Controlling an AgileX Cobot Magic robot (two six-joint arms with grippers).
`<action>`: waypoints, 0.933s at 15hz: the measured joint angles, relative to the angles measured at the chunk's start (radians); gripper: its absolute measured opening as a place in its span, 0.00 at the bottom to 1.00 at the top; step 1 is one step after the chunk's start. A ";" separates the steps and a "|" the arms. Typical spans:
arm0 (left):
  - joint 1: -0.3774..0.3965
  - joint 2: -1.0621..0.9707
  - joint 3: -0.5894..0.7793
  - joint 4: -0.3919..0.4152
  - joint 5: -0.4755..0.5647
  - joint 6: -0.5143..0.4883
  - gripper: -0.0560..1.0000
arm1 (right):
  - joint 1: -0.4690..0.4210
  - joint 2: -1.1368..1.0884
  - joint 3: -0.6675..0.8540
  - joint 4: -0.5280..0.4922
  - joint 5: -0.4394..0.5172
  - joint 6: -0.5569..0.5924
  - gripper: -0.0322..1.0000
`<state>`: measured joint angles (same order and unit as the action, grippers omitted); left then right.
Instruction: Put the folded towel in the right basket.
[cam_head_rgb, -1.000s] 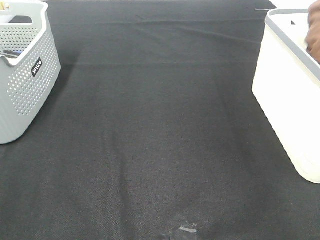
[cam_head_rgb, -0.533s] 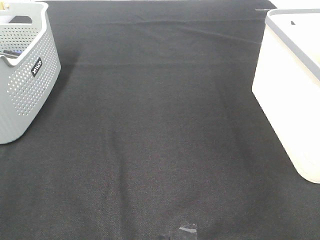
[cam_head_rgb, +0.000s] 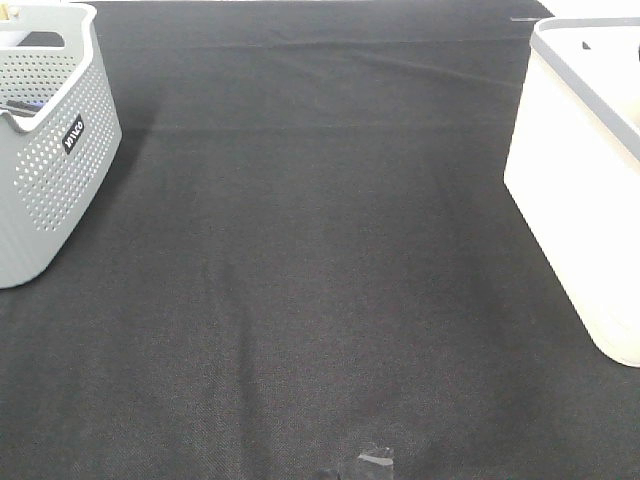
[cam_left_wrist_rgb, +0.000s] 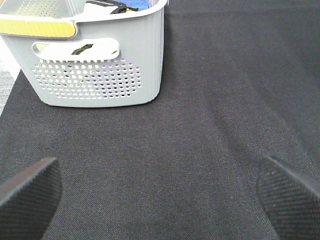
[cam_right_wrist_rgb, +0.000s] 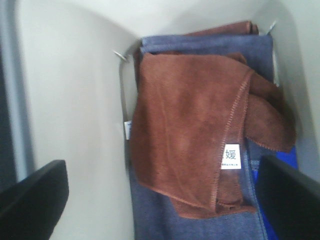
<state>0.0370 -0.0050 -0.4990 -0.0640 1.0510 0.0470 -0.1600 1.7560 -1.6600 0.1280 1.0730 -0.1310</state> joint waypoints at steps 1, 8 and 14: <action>0.000 0.000 0.000 0.000 0.000 0.000 0.99 | 0.051 -0.028 -0.001 -0.046 0.000 0.047 0.97; 0.000 0.000 0.000 0.000 0.000 0.000 0.99 | 0.267 -0.155 0.054 -0.122 0.070 0.170 0.97; 0.000 0.000 0.000 0.000 0.000 0.000 0.99 | 0.273 -0.465 0.419 -0.111 -0.053 0.174 0.97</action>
<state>0.0370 -0.0050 -0.4990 -0.0640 1.0510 0.0470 0.1130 1.2910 -1.2410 0.0170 1.0200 0.0430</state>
